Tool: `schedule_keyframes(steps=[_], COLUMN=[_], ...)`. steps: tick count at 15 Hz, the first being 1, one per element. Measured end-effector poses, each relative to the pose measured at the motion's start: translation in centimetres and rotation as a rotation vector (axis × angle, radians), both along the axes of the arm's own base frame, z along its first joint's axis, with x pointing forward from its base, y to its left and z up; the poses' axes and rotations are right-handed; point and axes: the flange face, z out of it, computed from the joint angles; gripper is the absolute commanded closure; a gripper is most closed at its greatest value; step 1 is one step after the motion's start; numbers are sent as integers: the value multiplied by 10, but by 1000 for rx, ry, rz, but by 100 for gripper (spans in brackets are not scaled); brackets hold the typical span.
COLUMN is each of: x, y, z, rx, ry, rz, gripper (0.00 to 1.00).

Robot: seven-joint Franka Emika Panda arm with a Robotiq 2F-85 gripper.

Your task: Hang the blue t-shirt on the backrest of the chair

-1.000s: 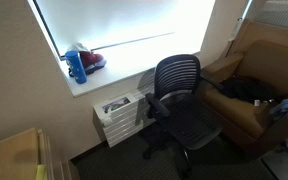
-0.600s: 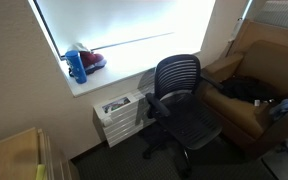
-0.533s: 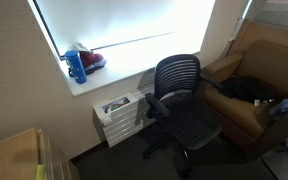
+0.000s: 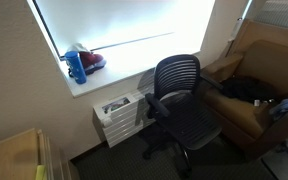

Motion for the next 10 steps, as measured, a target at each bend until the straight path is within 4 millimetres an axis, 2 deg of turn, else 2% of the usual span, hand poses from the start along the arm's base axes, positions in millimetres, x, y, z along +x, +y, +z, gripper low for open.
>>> schedule_keyframes(steps=[2,5,7,10], x=[2,10,13,-3], y=[0,1,-23,-89], z=[-1,-5,-31,-86], rx=[-9,1,-11,-68], ry=[-6,-26,-35,-19], rz=[-10,-165,-276,-443], gripper=[0,0,0,0])
